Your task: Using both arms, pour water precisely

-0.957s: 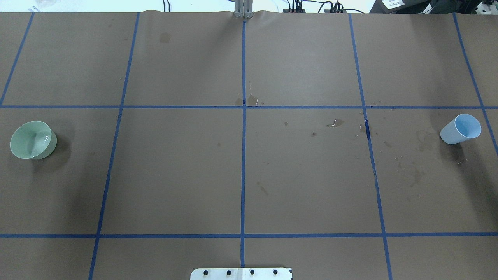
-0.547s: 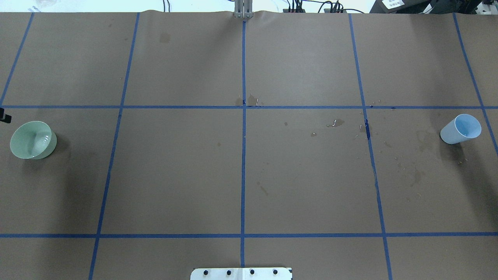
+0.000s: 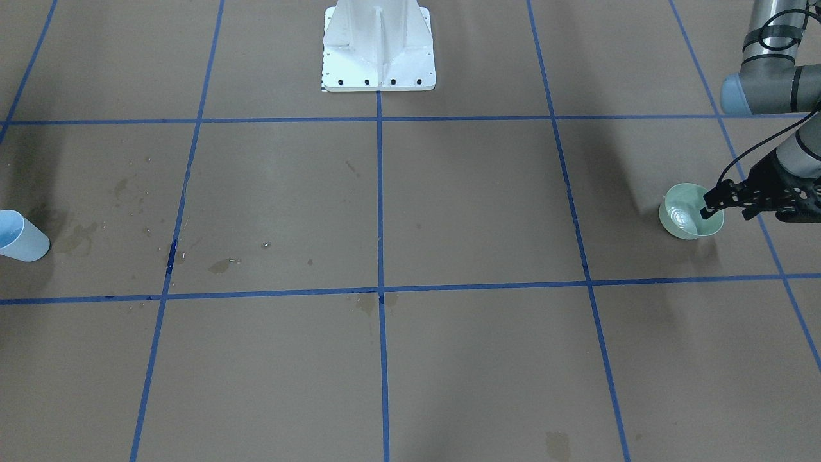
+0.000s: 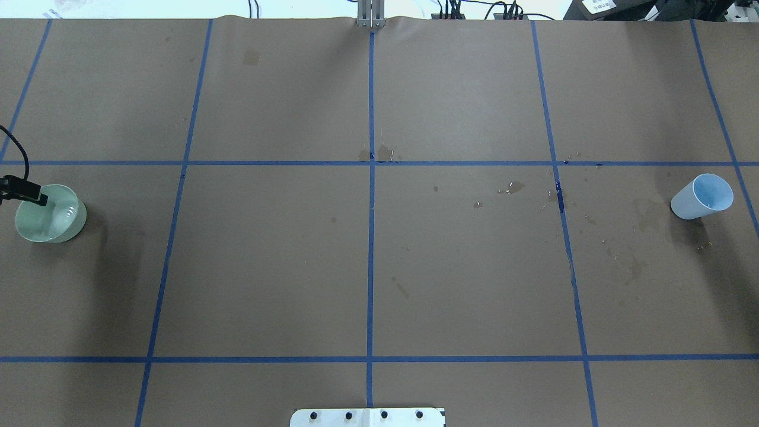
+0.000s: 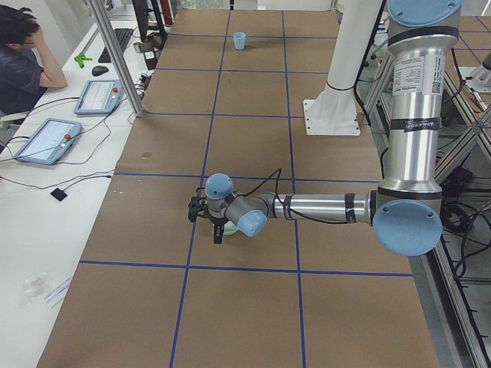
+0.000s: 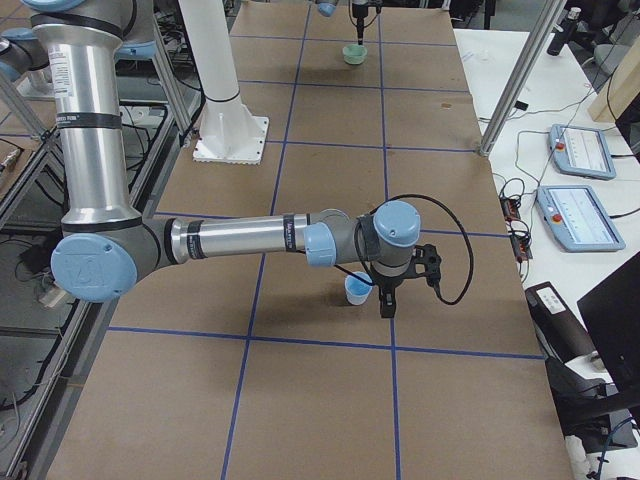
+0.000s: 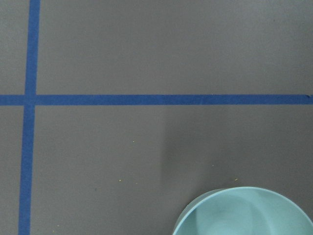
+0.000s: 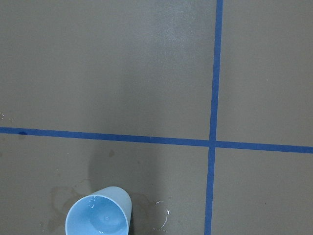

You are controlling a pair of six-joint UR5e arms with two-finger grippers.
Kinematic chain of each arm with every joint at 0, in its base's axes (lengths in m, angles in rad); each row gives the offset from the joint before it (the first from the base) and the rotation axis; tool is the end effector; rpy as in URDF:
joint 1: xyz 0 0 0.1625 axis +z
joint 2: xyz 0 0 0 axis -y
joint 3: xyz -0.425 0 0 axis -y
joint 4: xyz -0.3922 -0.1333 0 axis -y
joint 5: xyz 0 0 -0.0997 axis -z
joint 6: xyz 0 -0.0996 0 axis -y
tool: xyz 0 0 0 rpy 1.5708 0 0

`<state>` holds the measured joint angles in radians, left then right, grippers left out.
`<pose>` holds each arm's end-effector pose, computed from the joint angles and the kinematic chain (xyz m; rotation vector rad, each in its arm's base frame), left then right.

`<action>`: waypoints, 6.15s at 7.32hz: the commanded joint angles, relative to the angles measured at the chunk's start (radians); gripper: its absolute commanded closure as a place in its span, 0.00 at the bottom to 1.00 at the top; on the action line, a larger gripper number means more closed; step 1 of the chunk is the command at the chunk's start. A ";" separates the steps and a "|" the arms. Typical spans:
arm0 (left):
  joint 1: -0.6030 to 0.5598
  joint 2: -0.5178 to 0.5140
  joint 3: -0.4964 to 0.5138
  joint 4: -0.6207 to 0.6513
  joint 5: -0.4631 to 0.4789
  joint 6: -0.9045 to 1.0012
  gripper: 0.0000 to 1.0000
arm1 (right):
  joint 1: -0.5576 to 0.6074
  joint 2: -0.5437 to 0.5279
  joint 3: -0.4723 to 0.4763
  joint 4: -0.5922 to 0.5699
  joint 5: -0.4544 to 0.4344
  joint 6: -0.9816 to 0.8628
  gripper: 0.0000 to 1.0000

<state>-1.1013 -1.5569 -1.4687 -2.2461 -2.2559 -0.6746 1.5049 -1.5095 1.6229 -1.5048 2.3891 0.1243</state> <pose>0.1677 -0.4858 0.6453 0.0904 0.8500 -0.0009 0.0258 -0.5288 0.5915 0.0910 -0.8283 -0.0184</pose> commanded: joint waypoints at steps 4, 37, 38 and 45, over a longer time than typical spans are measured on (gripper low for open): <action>0.023 -0.002 0.011 0.022 -0.008 -0.005 1.00 | 0.000 0.000 0.002 0.000 -0.002 0.000 0.00; 0.350 -0.851 -0.206 0.872 0.164 -0.709 0.00 | -0.221 -0.656 0.315 0.860 -0.442 0.611 0.00; 0.354 -0.839 -0.206 0.872 0.165 -0.709 0.00 | -0.230 -0.670 0.307 0.920 -0.445 0.638 0.01; 0.359 -0.838 -0.208 0.870 0.165 -0.746 0.00 | -0.515 -0.772 0.339 0.991 -0.933 0.808 0.01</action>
<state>-0.7425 -2.3917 -1.6760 -1.3760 -2.0908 -1.4078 1.0245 -2.2701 1.9601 -0.5141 1.5264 0.9101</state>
